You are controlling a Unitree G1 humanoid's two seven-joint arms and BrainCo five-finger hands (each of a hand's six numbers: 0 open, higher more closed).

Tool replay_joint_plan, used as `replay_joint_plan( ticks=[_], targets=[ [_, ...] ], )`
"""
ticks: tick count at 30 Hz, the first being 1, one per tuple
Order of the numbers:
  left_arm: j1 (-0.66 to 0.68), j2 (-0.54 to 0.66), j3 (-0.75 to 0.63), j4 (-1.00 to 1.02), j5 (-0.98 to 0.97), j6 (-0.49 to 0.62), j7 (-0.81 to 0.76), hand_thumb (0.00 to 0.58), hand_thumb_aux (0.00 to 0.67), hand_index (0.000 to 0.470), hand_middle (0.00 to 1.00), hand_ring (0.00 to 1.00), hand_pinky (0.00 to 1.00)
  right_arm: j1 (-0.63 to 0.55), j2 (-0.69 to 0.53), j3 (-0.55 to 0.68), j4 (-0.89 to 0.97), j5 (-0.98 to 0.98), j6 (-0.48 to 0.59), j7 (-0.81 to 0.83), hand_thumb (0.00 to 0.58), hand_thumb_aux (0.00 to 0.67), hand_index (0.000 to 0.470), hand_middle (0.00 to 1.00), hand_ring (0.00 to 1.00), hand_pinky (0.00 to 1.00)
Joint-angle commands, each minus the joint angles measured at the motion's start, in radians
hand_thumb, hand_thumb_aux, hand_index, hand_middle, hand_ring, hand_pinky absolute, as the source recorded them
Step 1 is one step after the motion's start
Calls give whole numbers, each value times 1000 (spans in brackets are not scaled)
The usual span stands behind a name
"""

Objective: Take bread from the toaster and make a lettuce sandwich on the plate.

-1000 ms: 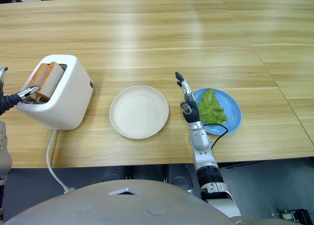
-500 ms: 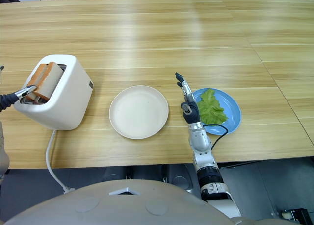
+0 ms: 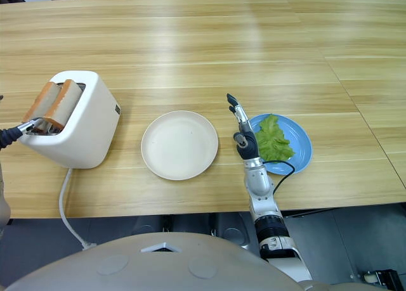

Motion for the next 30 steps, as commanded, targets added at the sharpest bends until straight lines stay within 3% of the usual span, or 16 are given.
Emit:
replay_joint_plan(
  ticks=[1,19,30],
  targets=[
    [3,10,-45,12,13,-2,-6,0,0,0,0,0,0,5,-7,-6,2,6,13,3,0,0,0,0,0,0],
    [-70,-11,-97,-19,-35,-84,154,0,0,0,0,0,0,9,-10,-3,7,9,12,5,0,0,0,0,0,0],
    [-60,-4,-135,60,-41,-85,162,0,0,0,0,0,0,7,-12,-3,14,12,11,9,0,0,0,0,0,0]
  ],
)
